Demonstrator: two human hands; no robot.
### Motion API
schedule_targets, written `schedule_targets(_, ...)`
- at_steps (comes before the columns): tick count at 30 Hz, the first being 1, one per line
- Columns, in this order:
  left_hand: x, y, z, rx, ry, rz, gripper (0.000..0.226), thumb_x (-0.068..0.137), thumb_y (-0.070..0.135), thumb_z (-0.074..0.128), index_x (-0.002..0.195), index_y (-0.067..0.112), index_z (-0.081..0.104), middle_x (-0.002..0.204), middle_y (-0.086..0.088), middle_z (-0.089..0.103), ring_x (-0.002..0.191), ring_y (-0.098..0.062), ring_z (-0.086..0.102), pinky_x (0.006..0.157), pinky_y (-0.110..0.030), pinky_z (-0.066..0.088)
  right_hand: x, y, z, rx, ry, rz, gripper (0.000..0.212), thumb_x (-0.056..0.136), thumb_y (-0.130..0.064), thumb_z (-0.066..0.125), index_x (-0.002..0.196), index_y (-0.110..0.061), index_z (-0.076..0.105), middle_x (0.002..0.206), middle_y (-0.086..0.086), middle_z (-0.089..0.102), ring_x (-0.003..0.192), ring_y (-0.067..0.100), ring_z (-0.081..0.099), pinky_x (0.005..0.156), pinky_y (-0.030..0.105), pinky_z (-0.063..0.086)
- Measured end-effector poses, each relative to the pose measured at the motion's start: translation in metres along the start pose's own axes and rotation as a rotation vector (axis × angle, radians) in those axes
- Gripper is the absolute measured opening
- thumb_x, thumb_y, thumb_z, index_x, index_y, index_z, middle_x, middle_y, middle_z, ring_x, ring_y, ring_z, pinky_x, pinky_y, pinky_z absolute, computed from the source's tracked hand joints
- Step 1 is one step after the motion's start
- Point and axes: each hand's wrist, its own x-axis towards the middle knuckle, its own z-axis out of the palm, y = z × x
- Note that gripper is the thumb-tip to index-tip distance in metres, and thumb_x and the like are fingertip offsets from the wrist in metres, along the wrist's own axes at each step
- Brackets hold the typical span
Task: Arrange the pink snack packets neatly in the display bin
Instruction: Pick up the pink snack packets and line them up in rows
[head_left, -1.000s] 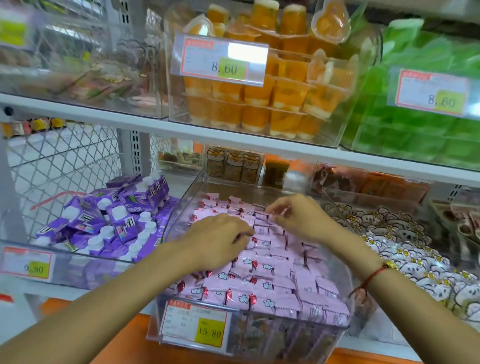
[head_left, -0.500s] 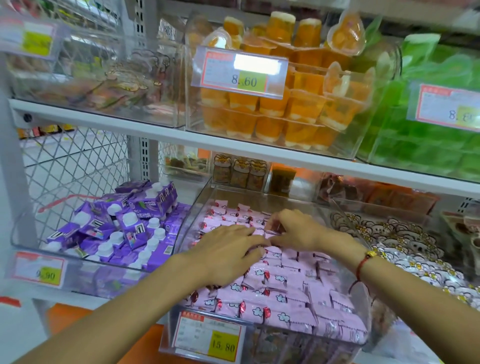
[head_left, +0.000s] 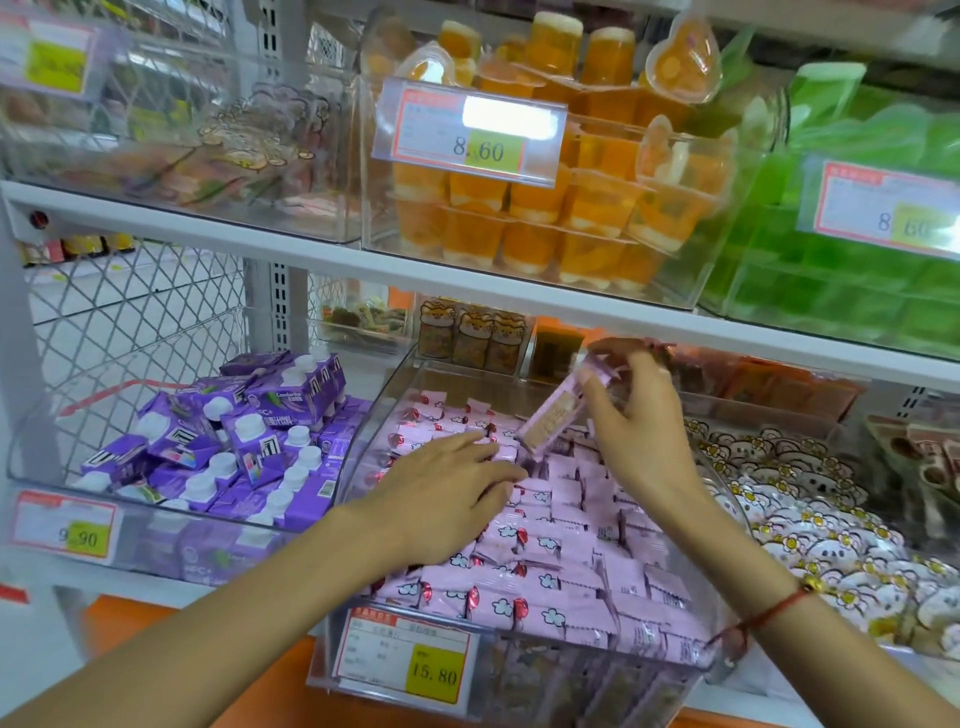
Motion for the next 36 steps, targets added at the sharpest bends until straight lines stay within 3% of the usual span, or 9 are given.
schedule_targets(4, -0.008, 0.007, -0.015, -0.230, 0.345, -0.146, 0.042, 0.091, 0.046, 0.052, 0.131, 0.038, 0.043, 0.131, 0.016, 0.052, 0.095, -0.002, 0.050, 0.078, -0.029, 0.045, -0.011, -0.004, -0.010, 0.143, 0.091, 0.110, 0.012, 0.098, -0.027, 0.045, 0.108, -0.024, 0.052, 0.108, 0.006, 0.057, 0.091, 0.005, 0.055, 0.077, 0.009, 0.044)
schedule_targets(7, -0.014, 0.016, -0.023, -0.380, 0.397, -0.081, 0.073, 0.078, 0.049, 0.070, 0.137, 0.041, 0.029, 0.138, 0.021, 0.041, 0.116, -0.001, 0.046, 0.090, -0.031, 0.046, -0.012, -0.007, -0.011, 0.436, 0.005, 0.332, 0.017, 0.098, -0.024, 0.047, 0.111, -0.016, 0.054, 0.104, 0.007, 0.064, 0.086, 0.011, 0.067, 0.080, 0.027, 0.056)
schedule_targets(12, -0.015, 0.022, -0.031, -0.432, 0.497, -0.009, 0.032, 0.085, 0.028, 0.068, 0.115, 0.035, 0.059, 0.112, 0.019, 0.060, 0.092, 0.000, 0.056, 0.075, -0.018, 0.047, -0.018, -0.012, -0.011, 0.794, -0.166, 0.660, 0.032, 0.096, -0.024, 0.051, 0.117, -0.001, 0.057, 0.105, 0.014, 0.067, 0.085, 0.013, 0.067, 0.070, 0.015, 0.056)
schedule_targets(16, -0.009, 0.020, -0.035, -1.233, 0.346, -0.338, 0.019, 0.088, 0.025, 0.064, 0.106, 0.022, 0.070, 0.096, 0.004, 0.071, 0.081, -0.005, 0.067, 0.065, -0.018, 0.056, -0.020, -0.013, -0.017, 0.480, -0.192, 0.529, 0.041, 0.092, -0.046, 0.050, 0.122, -0.019, 0.052, 0.106, -0.005, 0.063, 0.094, 0.007, 0.062, 0.089, 0.026, 0.051)
schedule_targets(20, -0.004, 0.022, -0.036, -1.511, 0.295, -0.613, 0.014, 0.091, 0.030, 0.061, 0.085, 0.020, 0.069, 0.094, -0.010, 0.071, 0.069, -0.014, 0.070, 0.052, -0.021, 0.054, -0.022, -0.014, -0.020, 0.162, -0.213, 0.165, 0.057, 0.086, -0.040, 0.062, 0.137, -0.028, 0.039, 0.131, -0.009, 0.046, 0.117, 0.007, 0.044, 0.095, 0.015, 0.038)
schedule_targets(25, -0.004, 0.028, -0.032, -1.319, 0.313, -0.463, 0.023, 0.092, 0.029, 0.059, 0.074, 0.016, 0.067, 0.070, 0.015, 0.069, 0.067, 0.000, 0.067, 0.055, -0.017, 0.054, -0.032, -0.018, -0.013, -0.352, -0.381, -0.342, 0.065, 0.084, -0.030, 0.064, 0.143, -0.030, 0.035, 0.142, -0.007, 0.036, 0.133, 0.012, 0.023, 0.107, 0.030, 0.020)
schedule_targets(28, -0.007, 0.031, -0.029, -1.102, 0.347, -0.289, 0.021, 0.092, 0.040, 0.054, 0.085, 0.027, 0.069, 0.068, 0.019, 0.064, 0.073, 0.003, 0.063, 0.064, -0.017, 0.053, -0.032, -0.017, -0.009, -0.492, -0.376, -0.440, 0.052, 0.086, -0.029, 0.062, 0.135, -0.028, 0.046, 0.130, -0.004, 0.046, 0.123, 0.017, 0.035, 0.091, 0.027, 0.023)
schedule_targets(31, -0.008, 0.024, -0.022, -0.843, 0.345, -0.250, 0.040, 0.088, 0.057, 0.042, 0.119, 0.033, 0.054, 0.105, 0.023, 0.061, 0.104, -0.001, 0.058, 0.086, -0.021, 0.044, -0.024, -0.012, -0.014, -0.428, -0.273, -0.339, 0.042, 0.084, -0.021, 0.067, 0.125, -0.023, 0.057, 0.112, 0.001, 0.055, 0.105, 0.021, 0.044, 0.081, 0.033, 0.033)
schedule_targets(36, -0.008, 0.003, -0.011, -0.226, 0.248, -0.063, 0.038, 0.099, 0.034, 0.042, 0.137, 0.031, 0.044, 0.144, 0.013, 0.041, 0.129, -0.004, 0.035, 0.106, -0.026, 0.027, -0.011, 0.001, -0.014, -0.038, -0.215, 0.139, 0.035, 0.088, -0.022, 0.064, 0.118, -0.015, 0.049, 0.099, -0.004, 0.063, 0.088, 0.013, 0.060, 0.077, 0.029, 0.047)
